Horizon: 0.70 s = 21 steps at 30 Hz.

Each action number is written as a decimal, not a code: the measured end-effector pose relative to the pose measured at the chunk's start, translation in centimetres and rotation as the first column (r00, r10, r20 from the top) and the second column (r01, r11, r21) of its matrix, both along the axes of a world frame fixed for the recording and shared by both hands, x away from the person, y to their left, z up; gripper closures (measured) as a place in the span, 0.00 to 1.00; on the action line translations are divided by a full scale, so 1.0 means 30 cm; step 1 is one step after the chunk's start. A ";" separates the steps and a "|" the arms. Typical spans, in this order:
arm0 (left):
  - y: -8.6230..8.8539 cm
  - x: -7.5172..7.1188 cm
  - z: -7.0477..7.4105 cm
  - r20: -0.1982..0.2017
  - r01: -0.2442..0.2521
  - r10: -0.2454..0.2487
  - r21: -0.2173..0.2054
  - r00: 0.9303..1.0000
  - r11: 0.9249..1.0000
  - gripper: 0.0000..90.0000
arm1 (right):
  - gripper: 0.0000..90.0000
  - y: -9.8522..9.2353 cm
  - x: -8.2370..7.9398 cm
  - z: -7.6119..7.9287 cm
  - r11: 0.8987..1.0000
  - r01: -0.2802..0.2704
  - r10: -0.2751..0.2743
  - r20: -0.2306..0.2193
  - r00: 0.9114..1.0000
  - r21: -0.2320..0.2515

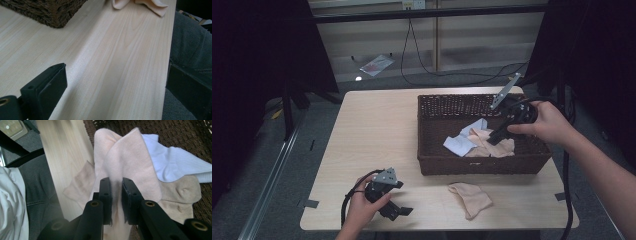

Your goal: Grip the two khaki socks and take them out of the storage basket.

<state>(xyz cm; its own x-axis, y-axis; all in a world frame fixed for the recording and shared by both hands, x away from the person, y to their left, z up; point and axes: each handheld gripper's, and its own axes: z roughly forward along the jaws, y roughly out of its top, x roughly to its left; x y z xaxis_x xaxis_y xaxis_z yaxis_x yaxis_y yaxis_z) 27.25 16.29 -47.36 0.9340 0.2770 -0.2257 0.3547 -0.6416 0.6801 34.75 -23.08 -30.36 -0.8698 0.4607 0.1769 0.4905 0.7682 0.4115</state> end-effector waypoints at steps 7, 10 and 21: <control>-0.002 -0.001 -0.002 -0.006 -0.002 0.002 -0.003 1.000 1.000 0.03 | 0.89 0.014 -0.045 -0.003 0.999 -0.045 0.045 0.011 0.999 0.014; -0.002 -0.001 -0.002 -0.006 -0.002 0.002 -0.003 1.000 1.000 0.04 | 0.89 0.021 -0.059 -0.002 0.998 -0.057 0.057 0.012 0.998 0.021; -0.004 -0.002 -0.006 -0.006 -0.003 0.003 -0.012 1.000 1.000 0.03 | 0.88 0.034 -0.084 -0.009 0.996 -0.090 0.090 0.008 0.996 0.020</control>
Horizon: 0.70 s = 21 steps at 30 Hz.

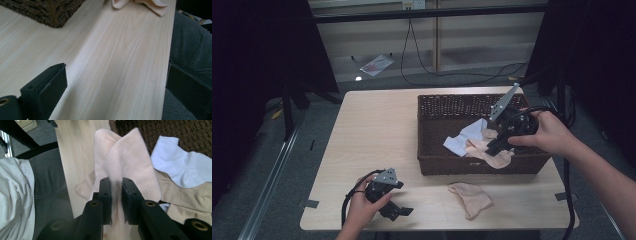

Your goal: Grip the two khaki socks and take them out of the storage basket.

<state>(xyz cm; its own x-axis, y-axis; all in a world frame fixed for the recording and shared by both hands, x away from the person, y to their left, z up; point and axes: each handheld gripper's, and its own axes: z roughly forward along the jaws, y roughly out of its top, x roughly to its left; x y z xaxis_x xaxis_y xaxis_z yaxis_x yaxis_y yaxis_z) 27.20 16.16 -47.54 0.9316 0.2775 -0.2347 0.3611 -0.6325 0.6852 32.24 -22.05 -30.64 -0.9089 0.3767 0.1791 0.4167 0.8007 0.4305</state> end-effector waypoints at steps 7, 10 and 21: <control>0.000 0.000 -0.001 0.001 -0.003 0.003 -0.004 1.000 1.000 0.04 | 0.88 0.020 -0.017 -0.028 1.000 -0.027 0.027 -0.006 1.000 0.012; -0.002 -0.001 -0.002 -0.002 -0.004 0.004 -0.003 1.000 1.000 0.04 | 0.88 0.034 -0.027 -0.039 0.999 -0.053 0.053 0.009 0.999 0.007; 0.000 -0.001 0.001 -0.002 -0.002 0.002 -0.001 1.000 1.000 0.04 | 0.88 0.089 -0.065 -0.092 0.994 -0.114 0.114 -0.024 0.993 0.003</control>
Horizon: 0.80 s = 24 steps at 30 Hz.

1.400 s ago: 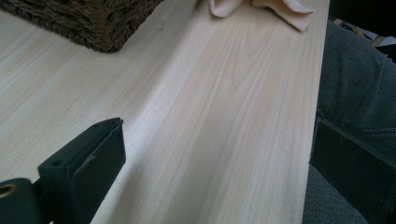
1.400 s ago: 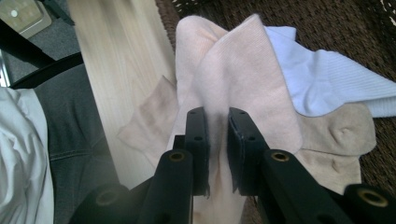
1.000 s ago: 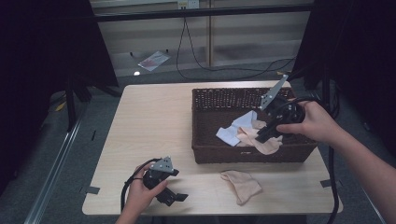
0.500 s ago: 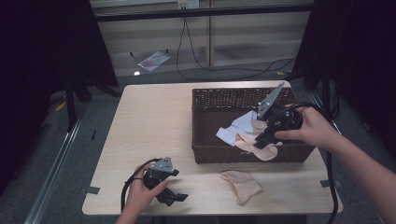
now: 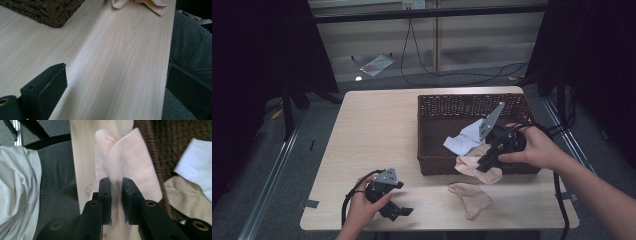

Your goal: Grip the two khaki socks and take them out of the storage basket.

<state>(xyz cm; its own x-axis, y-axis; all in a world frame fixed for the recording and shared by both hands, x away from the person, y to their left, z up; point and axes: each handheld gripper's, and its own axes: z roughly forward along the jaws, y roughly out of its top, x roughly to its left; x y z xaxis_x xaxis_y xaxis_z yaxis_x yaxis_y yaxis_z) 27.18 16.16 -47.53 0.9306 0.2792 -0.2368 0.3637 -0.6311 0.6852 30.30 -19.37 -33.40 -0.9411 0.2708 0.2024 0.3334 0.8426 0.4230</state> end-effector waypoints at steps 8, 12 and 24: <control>0.005 0.001 0.006 0.006 0.006 -0.006 0.012 1.000 1.000 0.04 | 0.88 0.043 -0.023 -0.063 0.999 -0.032 0.032 -0.021 0.999 0.003; 0.006 0.002 0.005 0.007 0.008 -0.009 0.015 1.000 1.000 0.03 | 0.87 0.058 -0.033 -0.093 0.999 -0.046 0.046 -0.021 0.999 0.007; 0.009 -0.002 0.008 0.010 0.007 -0.007 0.014 1.000 1.000 0.03 | 0.39 0.067 -0.045 -0.166 1.000 -0.022 0.022 -0.025 0.999 0.009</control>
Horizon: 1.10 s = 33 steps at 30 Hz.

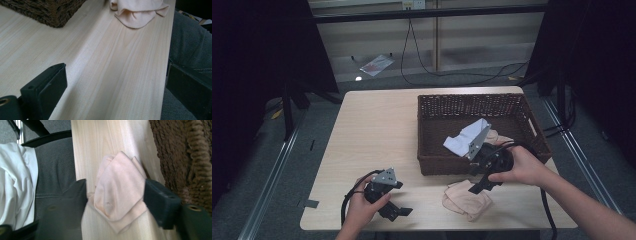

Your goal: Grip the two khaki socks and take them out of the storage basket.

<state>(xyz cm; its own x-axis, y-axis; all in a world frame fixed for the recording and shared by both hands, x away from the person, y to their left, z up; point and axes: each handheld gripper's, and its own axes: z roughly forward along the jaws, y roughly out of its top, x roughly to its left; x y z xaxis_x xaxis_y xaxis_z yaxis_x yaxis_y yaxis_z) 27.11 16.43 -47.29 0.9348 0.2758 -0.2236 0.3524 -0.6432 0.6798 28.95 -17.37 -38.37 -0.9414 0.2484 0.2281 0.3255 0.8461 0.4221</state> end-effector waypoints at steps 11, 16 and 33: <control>0.000 -0.001 0.000 0.000 0.001 -0.001 0.003 1.000 1.000 0.03 | 0.21 -0.046 -0.014 -0.014 0.998 0.046 -0.047 0.028 0.998 0.031; -0.001 -0.001 -0.001 0.000 0.000 0.000 0.003 1.000 1.000 0.04 | 0.16 -0.086 -0.023 -0.029 0.997 0.063 -0.064 0.044 0.997 0.043; -0.002 -0.002 0.000 0.000 0.002 -0.002 0.005 1.000 1.000 0.03 | 0.08 -0.172 -0.055 -0.078 0.991 0.105 -0.110 0.053 0.993 0.077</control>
<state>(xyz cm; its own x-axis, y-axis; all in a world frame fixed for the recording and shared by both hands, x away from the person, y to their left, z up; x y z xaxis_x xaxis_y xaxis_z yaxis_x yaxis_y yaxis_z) 27.05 16.38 -47.30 0.9352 0.2756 -0.2223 0.3515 -0.6475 0.6762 27.29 -22.54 -40.70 -0.9222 0.3332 0.1964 0.3865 0.7732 0.5028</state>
